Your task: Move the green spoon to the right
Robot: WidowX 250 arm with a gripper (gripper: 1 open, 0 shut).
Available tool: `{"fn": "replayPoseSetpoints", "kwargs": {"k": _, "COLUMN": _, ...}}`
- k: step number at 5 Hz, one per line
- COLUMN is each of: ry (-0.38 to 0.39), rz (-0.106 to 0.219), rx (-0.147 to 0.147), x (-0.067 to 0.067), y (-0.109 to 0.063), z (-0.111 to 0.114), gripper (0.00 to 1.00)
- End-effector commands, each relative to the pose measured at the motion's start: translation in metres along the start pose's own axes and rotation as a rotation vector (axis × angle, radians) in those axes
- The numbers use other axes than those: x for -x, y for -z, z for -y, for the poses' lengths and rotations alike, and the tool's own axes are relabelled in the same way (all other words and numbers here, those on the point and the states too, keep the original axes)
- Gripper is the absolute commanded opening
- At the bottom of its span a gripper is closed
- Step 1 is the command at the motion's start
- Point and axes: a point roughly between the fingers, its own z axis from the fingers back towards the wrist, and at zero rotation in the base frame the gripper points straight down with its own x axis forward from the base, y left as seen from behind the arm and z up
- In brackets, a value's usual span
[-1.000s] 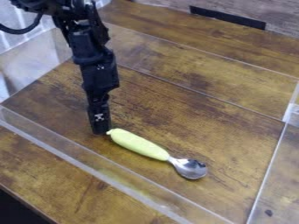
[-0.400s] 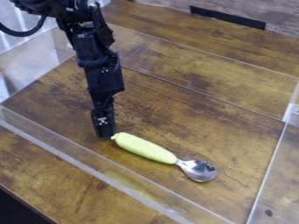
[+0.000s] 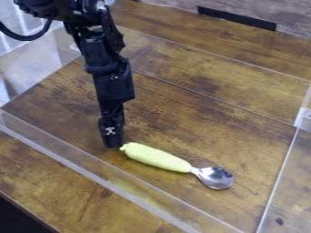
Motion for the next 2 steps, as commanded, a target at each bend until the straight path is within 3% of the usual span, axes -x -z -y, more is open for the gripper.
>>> {"fn": "replayPoseSetpoints", "kwargs": {"k": 1, "ry": 0.084, "rz": 0.033, "rx": -0.055, "x": -0.0173, "y": -0.0202, "z": 0.009, "gripper": 1.0}}
{"fn": "replayPoseSetpoints", "kwargs": {"k": 2, "ry": 0.153, "rz": 0.028, "rx": -0.05, "x": -0.0265, "y": -0.0182, "z": 0.0189, "gripper": 1.0}}
